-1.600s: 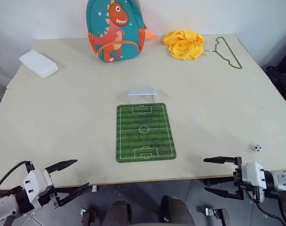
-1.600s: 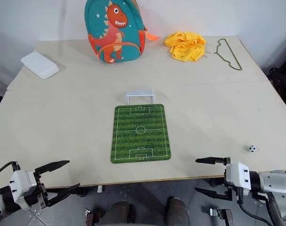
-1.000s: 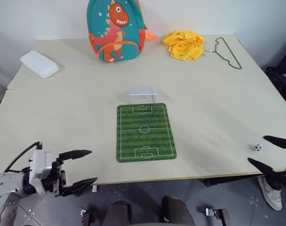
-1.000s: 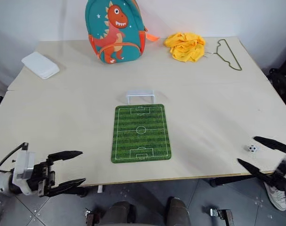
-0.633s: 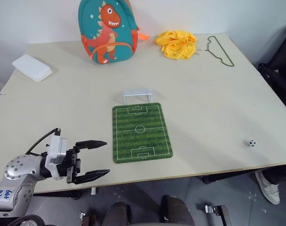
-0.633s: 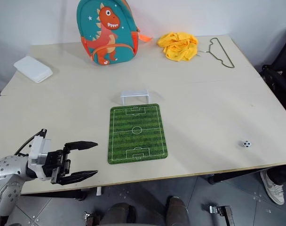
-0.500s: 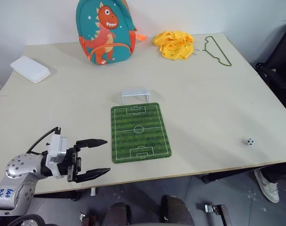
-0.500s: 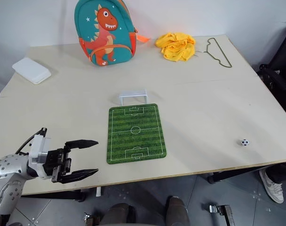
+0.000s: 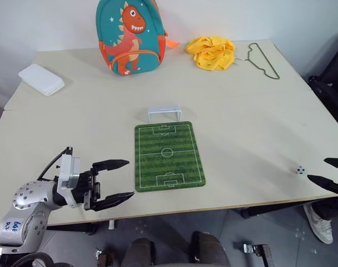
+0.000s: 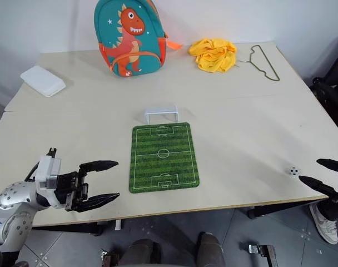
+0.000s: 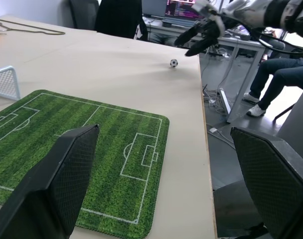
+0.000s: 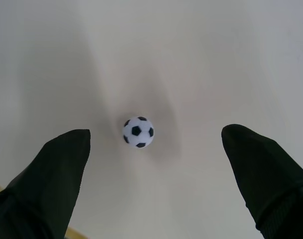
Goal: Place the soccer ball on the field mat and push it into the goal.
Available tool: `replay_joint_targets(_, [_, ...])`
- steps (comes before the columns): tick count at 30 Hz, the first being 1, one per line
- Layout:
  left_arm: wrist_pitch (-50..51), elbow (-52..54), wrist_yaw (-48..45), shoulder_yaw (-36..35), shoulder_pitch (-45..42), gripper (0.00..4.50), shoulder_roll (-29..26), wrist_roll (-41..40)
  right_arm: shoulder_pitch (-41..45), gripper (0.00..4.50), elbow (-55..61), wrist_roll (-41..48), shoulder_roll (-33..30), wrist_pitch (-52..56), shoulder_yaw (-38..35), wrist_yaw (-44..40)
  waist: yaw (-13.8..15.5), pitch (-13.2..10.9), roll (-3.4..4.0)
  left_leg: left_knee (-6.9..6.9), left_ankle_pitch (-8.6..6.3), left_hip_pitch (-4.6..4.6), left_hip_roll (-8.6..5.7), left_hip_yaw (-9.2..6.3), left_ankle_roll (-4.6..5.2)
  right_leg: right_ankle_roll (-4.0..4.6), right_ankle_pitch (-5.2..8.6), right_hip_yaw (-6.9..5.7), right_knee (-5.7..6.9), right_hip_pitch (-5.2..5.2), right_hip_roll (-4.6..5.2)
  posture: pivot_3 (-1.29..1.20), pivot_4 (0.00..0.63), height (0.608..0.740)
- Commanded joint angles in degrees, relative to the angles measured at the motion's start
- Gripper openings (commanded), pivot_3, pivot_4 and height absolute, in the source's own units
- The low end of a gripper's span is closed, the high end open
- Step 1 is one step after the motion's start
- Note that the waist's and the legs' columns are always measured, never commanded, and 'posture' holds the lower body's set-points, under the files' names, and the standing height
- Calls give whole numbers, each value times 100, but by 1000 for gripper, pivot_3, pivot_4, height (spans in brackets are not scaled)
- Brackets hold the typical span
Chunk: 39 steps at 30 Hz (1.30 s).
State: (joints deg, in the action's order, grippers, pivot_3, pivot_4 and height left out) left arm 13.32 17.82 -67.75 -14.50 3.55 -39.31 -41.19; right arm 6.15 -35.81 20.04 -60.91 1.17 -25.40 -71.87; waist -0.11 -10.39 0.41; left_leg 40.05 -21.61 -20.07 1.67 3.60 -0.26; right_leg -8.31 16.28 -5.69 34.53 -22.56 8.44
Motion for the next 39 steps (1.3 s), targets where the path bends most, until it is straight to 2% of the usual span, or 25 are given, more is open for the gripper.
replay_joint_targets(1, [12,262,-16,33,-11,4500,24,-111,274,4452,-318,-170,-9,-108,194,8,-1,0,0,0,0,-1,0,0,0,0,0,-1,-1,0,0,0,150,740])
replay_joint_targets(14, [81,382,56,-145,120,4500,6,-163,926,4452,-1199,-361,131,-579,631,-229,-7,-1,1,1,0,-2,0,1,0,-1,-1,-2,-5,0,0,0,150,740])
replay_joint_targets(17, [80,379,62,-142,100,4500,2,-154,1012,3829,-1339,-397,173,-665,669,-229,-9,-1,1,0,0,-2,0,0,0,-1,-1,-2,-5,0,0,0,150,740])
replay_joint_targets(26, [34,381,22,-162,74,4500,-29,-130,1151,808,-1591,-459,312,-836,745,-322,-11,-1,1,0,0,-2,0,0,0,-1,-1,-2,-5,0,0,0,150,740])
replay_joint_targets(33, [-265,314,-67,-260,140,4500,60,-54,1504,802,-1281,-152,505,-1237,662,-884,-19,-1,2,0,0,-2,1,0,-1,-1,-1,-2,-6,0,0,0,150,740])
replay_joint_targets(36, [-592,199,-143,-369,199,4500,150,6,1844,802,-393,24,766,-949,996,-1321,-88,-8,14,1,0,-2,1,6,-1,-1,-1,0,-9,0,0,0,150,740])
replay_joint_targets(39, [-802,65,-219,-483,381,4500,161,85,2226,802,995,178,1301,-371,1743,-1569,-174,-8,14,1,0,0,8,1,-5,-1,-1,-8,-1,0,0,0,150,740])
